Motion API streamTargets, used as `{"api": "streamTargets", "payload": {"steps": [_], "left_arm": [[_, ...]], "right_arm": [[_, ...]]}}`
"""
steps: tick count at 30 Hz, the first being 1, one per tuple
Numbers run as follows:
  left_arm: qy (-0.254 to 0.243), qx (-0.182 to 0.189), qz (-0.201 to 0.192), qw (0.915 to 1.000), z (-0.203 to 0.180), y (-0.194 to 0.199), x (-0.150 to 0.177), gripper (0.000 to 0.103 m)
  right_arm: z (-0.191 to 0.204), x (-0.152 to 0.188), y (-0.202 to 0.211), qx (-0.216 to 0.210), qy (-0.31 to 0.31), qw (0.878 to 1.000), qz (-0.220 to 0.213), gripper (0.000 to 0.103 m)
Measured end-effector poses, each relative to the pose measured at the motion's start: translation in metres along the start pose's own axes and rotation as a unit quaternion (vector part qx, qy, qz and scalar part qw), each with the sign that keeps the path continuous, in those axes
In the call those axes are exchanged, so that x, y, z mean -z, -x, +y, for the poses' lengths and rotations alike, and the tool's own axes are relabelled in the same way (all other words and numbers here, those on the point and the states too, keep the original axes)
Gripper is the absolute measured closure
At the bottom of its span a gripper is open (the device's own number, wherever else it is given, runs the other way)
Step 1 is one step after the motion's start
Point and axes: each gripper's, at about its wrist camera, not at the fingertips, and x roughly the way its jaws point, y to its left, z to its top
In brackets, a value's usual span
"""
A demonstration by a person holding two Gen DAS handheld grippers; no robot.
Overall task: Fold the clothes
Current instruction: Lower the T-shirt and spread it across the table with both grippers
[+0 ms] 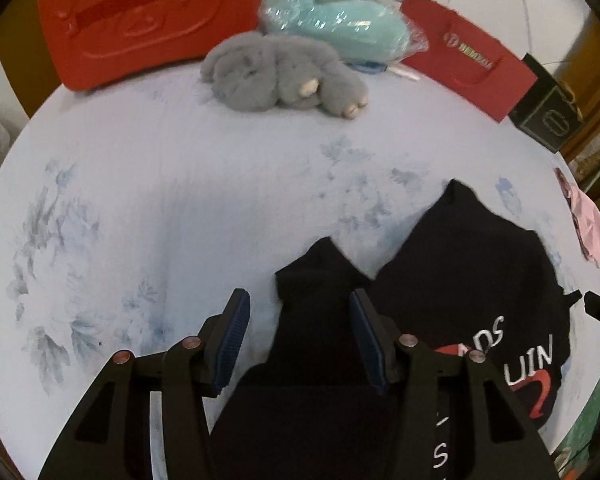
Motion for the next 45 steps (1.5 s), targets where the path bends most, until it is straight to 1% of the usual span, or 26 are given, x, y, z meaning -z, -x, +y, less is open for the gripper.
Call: {"api": "streamTargets", "payload": {"steps": [2,4,5,6,7,8,10,11,12,15,17,18,20,23,25,26,27,28,30,31,32,33,37,40,43,45], "left_arm": [[0.004,0.018,0.011,0.9998,0.000,-0.006,0.004,0.051],[0.001,0.031,0.019,0.9993,-0.005,-0.011,0.008,0.053],[-0.003,0.036,0.023,0.9991,-0.008,-0.013,0.010,0.066],[-0.005,0.038,0.029,0.9989,-0.011,-0.016,0.012,0.090],[-0.005,0.031,0.038,0.9988,-0.014,-0.020,0.014,0.096],[0.000,0.024,0.043,0.9988,-0.015,-0.019,0.014,0.097],[0.014,0.021,0.038,0.9989,-0.017,-0.009,0.012,0.098],[0.016,0.027,0.026,0.9992,-0.018,0.004,0.011,0.098],[0.019,0.033,0.013,0.9992,-0.018,0.018,0.011,0.099],[0.012,0.035,-0.028,0.9989,-0.017,0.061,0.024,0.099],[0.004,0.033,-0.045,0.9984,-0.014,0.086,0.040,0.099],[0.002,0.039,-0.040,0.9984,-0.012,0.091,0.050,0.099],[-0.008,0.040,-0.012,0.9991,-0.011,0.088,0.076,0.099],[-0.015,0.029,0.037,0.9988,-0.010,0.070,0.109,0.097],[-0.004,0.027,0.054,0.9982,-0.005,0.065,0.120,0.096],[-0.002,0.028,0.049,0.9984,-0.004,0.069,0.120,0.093],[-0.001,0.028,0.043,0.9987,-0.002,0.073,0.121,0.086],[-0.001,0.027,0.032,0.9991,-0.001,0.079,0.119,0.081],[-0.011,0.020,-0.003,0.9997,-0.003,0.092,0.112,0.059],[-0.016,0.019,-0.015,0.9996,-0.004,0.096,0.108,0.057],[-0.024,0.019,-0.023,0.9993,-0.007,0.098,0.105,0.056],[-0.032,0.020,-0.028,0.9989,-0.010,0.098,0.103,0.056],[-0.062,0.023,-0.017,0.9977,-0.022,0.086,0.102,0.056],[-0.076,0.017,0.000,0.9970,-0.032,0.070,0.106,0.056],[-0.079,0.007,0.008,0.9968,-0.032,0.061,0.112,0.056],[-0.076,0.010,0.014,0.9970,-0.033,0.055,0.114,0.056]], "right_arm": [[0.005,-0.004,-0.014,-0.009,0.005,1.000,0.012,0.001],[0.009,-0.005,-0.030,-0.015,0.009,0.999,0.027,0.001],[0.012,-0.006,-0.040,-0.017,0.013,0.999,0.040,0.003],[0.016,-0.005,-0.045,-0.015,0.022,0.998,0.048,0.029],[0.021,-0.005,-0.049,-0.013,0.033,0.998,0.057,0.052],[0.026,-0.004,-0.054,-0.010,0.043,0.997,0.065,0.082],[0.041,-0.006,-0.047,0.020,0.079,0.995,0.054,0.091],[0.045,-0.007,-0.040,0.026,0.091,0.995,0.042,0.092],[0.048,-0.009,-0.025,0.029,0.100,0.994,0.019,0.094],[0.036,-0.011,0.032,0.029,0.084,0.995,-0.054,0.095],[0.016,-0.001,0.063,0.032,0.057,0.995,-0.073,0.095],[0.004,0.009,0.074,0.035,0.044,0.996,-0.073,0.095],[-0.016,0.035,0.078,0.054,0.019,0.997,-0.050,0.095],[-0.047,0.088,0.062,0.059,-0.028,0.998,0.018,0.094],[-0.061,0.115,0.053,0.057,-0.060,0.996,0.045,0.086],[-0.065,0.122,0.054,0.063,-0.066,0.995,0.048,0.073],[-0.068,0.124,0.059,0.070,-0.067,0.994,0.043,0.064],[-0.068,0.122,0.067,0.073,-0.062,0.995,0.029,0.062],[-0.063,0.110,0.082,0.068,-0.046,0.997,0.000,0.054],[-0.059,0.102,0.089,0.063,-0.036,0.997,-0.013,0.048],[-0.053,0.095,0.092,0.056,-0.020,0.998,-0.021,0.033],[-0.043,0.086,0.090,0.046,-0.001,0.999,-0.026,0.023],[-0.013,0.062,0.069,0.013,0.069,0.997,-0.018,0.021],[-0.002,0.056,0.046,0.005,0.095,0.995,0.002,0.021],[0.003,0.055,0.029,-0.005,0.108,0.994,0.017,0.021],[0.004,0.054,0.018,-0.007,0.115,0.993,0.025,0.020]]}}
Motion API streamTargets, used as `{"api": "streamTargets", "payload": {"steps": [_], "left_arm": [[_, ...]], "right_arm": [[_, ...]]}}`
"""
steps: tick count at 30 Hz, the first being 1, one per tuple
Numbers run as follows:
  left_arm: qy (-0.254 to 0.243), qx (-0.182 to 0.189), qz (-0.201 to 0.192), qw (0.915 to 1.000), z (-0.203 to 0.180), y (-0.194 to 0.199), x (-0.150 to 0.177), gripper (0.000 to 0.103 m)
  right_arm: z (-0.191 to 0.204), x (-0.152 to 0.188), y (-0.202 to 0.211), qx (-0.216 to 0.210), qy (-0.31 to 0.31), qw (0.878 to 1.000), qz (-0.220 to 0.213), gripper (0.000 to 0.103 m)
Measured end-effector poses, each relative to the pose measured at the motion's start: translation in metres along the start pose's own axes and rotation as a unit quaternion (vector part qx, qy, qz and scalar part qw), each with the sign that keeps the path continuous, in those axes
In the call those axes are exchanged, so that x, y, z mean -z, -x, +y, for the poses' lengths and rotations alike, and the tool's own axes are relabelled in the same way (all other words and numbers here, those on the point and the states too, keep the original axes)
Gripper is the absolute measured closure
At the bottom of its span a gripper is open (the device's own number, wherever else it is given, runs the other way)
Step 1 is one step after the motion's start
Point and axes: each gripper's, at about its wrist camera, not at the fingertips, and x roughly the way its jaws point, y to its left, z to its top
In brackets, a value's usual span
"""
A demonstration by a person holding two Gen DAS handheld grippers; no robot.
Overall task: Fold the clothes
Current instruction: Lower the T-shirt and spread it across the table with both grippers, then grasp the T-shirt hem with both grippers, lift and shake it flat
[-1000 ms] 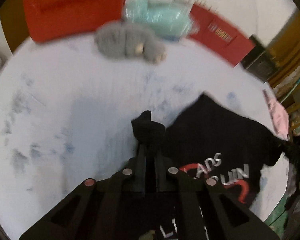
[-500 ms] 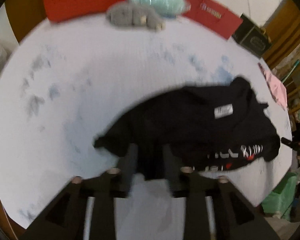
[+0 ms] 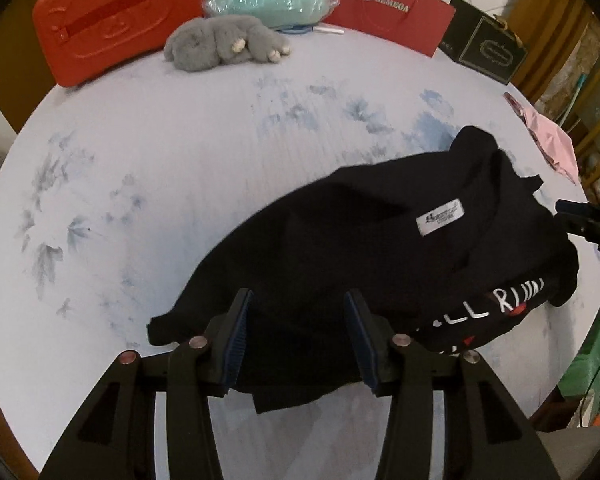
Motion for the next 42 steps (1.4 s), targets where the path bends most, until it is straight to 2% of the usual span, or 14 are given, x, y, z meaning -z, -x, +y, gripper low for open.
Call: {"api": "streamTargets", "payload": {"steps": [6,7,8,9,10,12,15,23,28,30,32,36,39,42], "left_arm": [[-0.003,0.025,0.006,0.9997,-0.011,-0.011,0.000,0.056],[-0.009,0.028,0.007,0.9995,-0.015,-0.013,0.000,0.056],[-0.013,0.032,0.009,0.9994,-0.018,-0.015,0.000,0.056],[-0.015,0.037,0.012,0.9991,-0.019,-0.019,0.000,0.073],[-0.011,0.040,0.019,0.9990,-0.020,-0.023,0.001,0.095],[-0.003,0.040,0.037,0.9985,-0.019,-0.029,0.000,0.100],[-0.006,0.016,-0.029,0.9994,-0.011,0.015,-0.008,0.100],[0.089,-0.056,-0.220,0.9698,0.077,0.153,-0.030,0.099],[0.161,-0.151,-0.217,0.9509,0.152,0.154,-0.036,0.099],[0.214,-0.199,-0.191,0.9371,0.190,0.139,-0.037,0.099],[0.260,-0.230,-0.153,0.9251,0.224,0.120,-0.035,0.096],[0.295,-0.192,-0.105,0.9301,0.254,0.090,-0.014,0.089],[0.293,-0.132,-0.094,0.9423,0.250,0.078,-0.001,0.069],[0.268,-0.088,-0.081,0.9559,0.229,0.061,0.001,0.065]], "right_arm": [[0.008,0.002,-0.022,0.007,0.021,1.000,0.015,0.021],[0.011,0.003,-0.025,0.007,0.028,0.999,0.020,0.031],[0.014,0.005,-0.027,0.018,0.035,0.999,0.027,0.067],[0.016,0.006,-0.029,0.030,0.041,0.998,0.034,0.086],[0.016,0.007,-0.030,0.036,0.042,0.998,0.041,0.086],[0.017,0.004,-0.023,0.046,0.041,0.998,0.032,0.092],[0.033,-0.017,0.014,0.076,0.080,0.993,-0.032,0.094],[0.140,-0.152,0.088,0.059,0.221,0.949,-0.217,0.094],[0.241,-0.240,0.072,-0.007,0.289,0.920,-0.264,0.090],[0.275,-0.267,0.055,-0.034,0.292,0.920,-0.259,0.061],[0.291,-0.275,0.043,-0.042,0.293,0.923,-0.244,0.046],[0.274,-0.251,0.028,-0.052,0.277,0.936,-0.212,0.033],[0.231,-0.215,0.020,-0.038,0.232,0.955,-0.182,0.028],[0.176,-0.175,0.016,-0.018,0.165,0.973,-0.158,0.026]]}}
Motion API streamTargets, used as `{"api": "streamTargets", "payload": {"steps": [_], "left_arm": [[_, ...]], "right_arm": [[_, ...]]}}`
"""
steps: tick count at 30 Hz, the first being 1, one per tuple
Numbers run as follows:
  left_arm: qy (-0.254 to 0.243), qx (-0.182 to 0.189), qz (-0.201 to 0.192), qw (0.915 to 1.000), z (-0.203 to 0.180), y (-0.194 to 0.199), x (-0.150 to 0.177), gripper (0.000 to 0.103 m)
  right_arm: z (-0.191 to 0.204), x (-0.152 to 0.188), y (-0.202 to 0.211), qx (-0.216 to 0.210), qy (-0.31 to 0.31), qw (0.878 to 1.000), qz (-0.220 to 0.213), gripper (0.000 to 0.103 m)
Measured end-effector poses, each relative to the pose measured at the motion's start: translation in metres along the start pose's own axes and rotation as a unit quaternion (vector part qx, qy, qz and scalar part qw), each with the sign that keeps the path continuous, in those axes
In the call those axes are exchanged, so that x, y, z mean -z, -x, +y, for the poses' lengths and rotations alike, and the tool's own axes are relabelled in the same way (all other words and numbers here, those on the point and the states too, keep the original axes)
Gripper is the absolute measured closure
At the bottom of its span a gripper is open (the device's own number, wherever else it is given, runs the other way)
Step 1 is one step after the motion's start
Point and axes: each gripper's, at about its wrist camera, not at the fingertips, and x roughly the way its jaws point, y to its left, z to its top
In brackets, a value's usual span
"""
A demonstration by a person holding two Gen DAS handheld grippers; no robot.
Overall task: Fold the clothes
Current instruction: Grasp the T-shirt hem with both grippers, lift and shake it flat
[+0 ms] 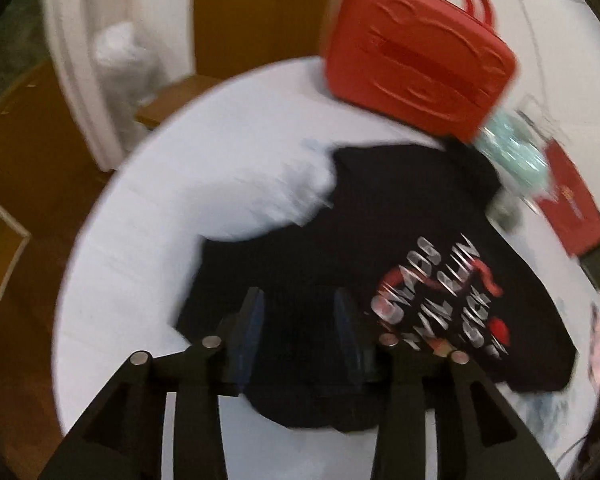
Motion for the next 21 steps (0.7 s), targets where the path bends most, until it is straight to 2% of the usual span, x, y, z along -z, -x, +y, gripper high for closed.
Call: {"api": "streamTargets", "payload": {"steps": [2,5,9,13,15,18,21], "left_arm": [[-0.026,0.015,0.011,0.9995,-0.014,-0.007,0.010,0.064],[-0.071,0.017,0.027,0.9970,-0.038,-0.020,0.025,0.062],[-0.079,0.016,0.046,0.9957,-0.050,-0.028,0.043,0.062],[-0.093,0.012,0.058,0.9940,-0.054,-0.035,0.055,0.059],[-0.100,0.012,0.062,0.9929,-0.055,-0.034,0.064,0.055],[-0.110,0.017,0.070,0.9913,-0.056,-0.038,0.073,0.049],[-0.127,0.013,0.076,0.9889,-0.062,-0.047,0.079,0.044]], "right_arm": [[-0.026,0.039,0.007,0.021,-0.043,0.999,0.023,0.019],[-0.054,0.094,0.015,0.047,-0.100,0.992,0.059,0.018],[-0.075,0.149,0.020,0.060,-0.155,0.982,0.089,0.018],[-0.085,0.170,0.019,0.057,-0.194,0.975,0.095,0.018],[-0.092,0.180,0.018,0.054,-0.219,0.969,0.096,0.013],[-0.100,0.186,0.008,0.042,-0.242,0.964,0.104,0.008],[-0.100,0.185,-0.007,0.036,-0.249,0.961,0.112,0.007]]}}
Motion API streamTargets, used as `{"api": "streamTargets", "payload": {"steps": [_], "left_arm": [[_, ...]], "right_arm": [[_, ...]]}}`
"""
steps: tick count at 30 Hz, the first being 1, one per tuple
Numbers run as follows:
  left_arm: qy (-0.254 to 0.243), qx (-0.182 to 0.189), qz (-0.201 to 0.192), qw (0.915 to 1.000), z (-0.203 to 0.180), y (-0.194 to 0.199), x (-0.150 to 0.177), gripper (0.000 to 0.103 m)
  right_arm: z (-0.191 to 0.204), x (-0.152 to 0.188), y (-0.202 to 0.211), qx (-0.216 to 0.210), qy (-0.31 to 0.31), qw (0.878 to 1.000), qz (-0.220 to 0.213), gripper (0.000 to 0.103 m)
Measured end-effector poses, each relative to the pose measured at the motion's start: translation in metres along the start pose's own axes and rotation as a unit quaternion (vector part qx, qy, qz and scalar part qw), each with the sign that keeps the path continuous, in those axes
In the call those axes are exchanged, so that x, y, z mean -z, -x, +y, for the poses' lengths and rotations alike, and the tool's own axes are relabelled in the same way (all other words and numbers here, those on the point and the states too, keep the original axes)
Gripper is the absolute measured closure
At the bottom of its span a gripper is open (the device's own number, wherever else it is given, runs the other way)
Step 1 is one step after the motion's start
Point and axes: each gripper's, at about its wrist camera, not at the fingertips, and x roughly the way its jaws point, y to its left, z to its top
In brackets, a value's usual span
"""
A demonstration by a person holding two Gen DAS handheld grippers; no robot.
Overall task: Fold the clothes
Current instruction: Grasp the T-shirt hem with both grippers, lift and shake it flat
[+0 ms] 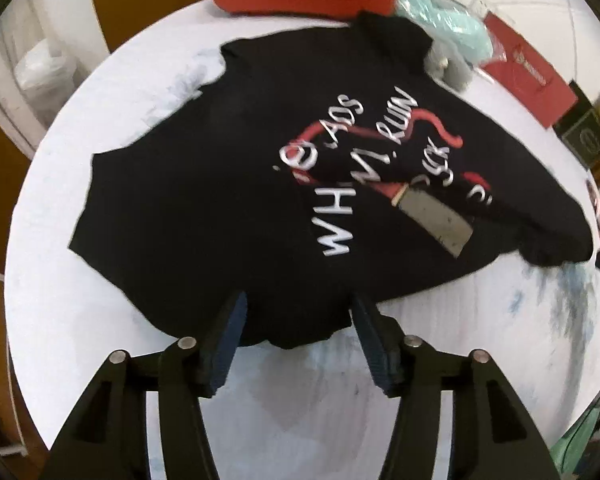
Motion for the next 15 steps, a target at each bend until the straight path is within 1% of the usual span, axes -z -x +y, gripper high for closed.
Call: {"api": "streamTargets", "payload": {"steps": [2,5,6,7,8,9,10,11,12,14,15], "left_arm": [[-0.011,-0.005,0.000,0.9999,-0.005,-0.004,0.002,0.040],[-0.019,-0.023,-0.010,0.9995,-0.010,-0.012,0.000,0.040],[-0.018,-0.032,-0.014,0.9992,-0.011,-0.015,-0.002,0.052],[-0.016,-0.044,-0.016,0.9988,-0.012,-0.016,-0.005,0.059],[-0.016,-0.054,-0.017,0.9983,-0.012,-0.017,-0.008,0.068],[-0.015,-0.054,-0.020,0.9982,-0.012,-0.015,-0.011,0.084],[-0.013,-0.052,-0.023,0.9983,-0.013,-0.011,-0.015,0.089],[-0.013,-0.048,-0.025,0.9985,-0.013,-0.007,-0.019,0.091],[-0.013,-0.045,-0.028,0.9985,-0.013,-0.003,-0.023,0.092],[-0.016,-0.036,-0.050,0.9979,-0.016,0.014,-0.034,0.092],[-0.016,-0.029,-0.059,0.9977,-0.017,0.021,-0.040,0.092]], "right_arm": [[0.002,-0.006,-0.006,-0.013,-0.007,1.000,-0.004,0.007],[0.006,-0.017,-0.019,-0.026,-0.008,1.000,-0.002,0.007],[0.009,-0.022,-0.026,-0.029,-0.003,1.000,0.007,0.014],[0.012,-0.025,-0.032,-0.030,0.004,0.999,0.016,0.024],[0.017,-0.028,-0.037,-0.019,0.018,0.999,0.021,0.055],[0.022,-0.031,-0.041,-0.007,0.034,0.999,0.026,0.069],[0.027,-0.035,-0.042,0.011,0.053,0.998,0.027,0.072],[0.032,-0.040,-0.040,0.025,0.072,0.997,0.021,0.081],[0.037,-0.049,-0.030,0.035,0.090,0.995,0.003,0.085],[0.043,-0.069,-0.004,0.048,0.109,0.992,-0.045,0.088],[0.046,-0.087,0.012,0.066,0.118,0.988,-0.077,0.100]]}}
